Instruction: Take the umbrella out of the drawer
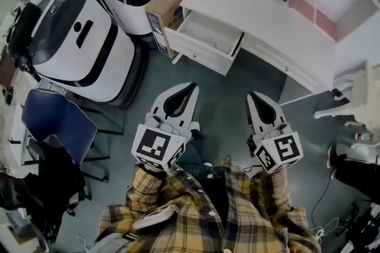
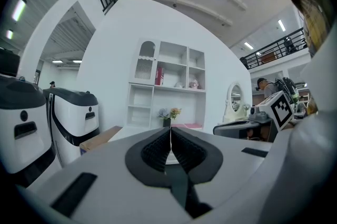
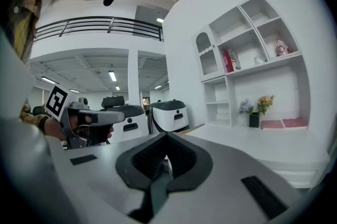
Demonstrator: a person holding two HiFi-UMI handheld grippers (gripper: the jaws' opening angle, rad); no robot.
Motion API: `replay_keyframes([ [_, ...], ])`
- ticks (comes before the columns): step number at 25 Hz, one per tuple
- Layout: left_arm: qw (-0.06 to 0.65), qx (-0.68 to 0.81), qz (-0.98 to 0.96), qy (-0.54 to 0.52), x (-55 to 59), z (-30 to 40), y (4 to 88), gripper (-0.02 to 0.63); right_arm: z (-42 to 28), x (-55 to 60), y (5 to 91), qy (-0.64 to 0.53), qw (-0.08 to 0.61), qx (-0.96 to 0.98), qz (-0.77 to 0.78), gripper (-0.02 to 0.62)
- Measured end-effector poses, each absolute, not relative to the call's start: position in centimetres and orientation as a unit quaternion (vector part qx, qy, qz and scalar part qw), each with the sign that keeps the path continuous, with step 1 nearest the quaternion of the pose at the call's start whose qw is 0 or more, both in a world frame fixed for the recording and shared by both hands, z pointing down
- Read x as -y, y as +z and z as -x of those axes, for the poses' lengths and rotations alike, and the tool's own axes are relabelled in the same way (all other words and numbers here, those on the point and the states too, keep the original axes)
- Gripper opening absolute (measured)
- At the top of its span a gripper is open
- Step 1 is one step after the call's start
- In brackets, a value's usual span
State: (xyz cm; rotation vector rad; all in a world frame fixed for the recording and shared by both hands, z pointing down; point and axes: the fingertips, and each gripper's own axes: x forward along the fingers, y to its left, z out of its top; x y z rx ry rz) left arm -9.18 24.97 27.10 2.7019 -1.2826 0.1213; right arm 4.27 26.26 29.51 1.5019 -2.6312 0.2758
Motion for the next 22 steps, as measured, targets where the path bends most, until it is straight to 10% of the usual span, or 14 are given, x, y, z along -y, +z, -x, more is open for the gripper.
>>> replay_keyframes([
  [22,0.071,0.415,-0.906,0.045,-11.2,14.6,28.1,0.024,-0.1,-12.3,30.5,0.107,0.042,0.851,-0.513,0.017],
])
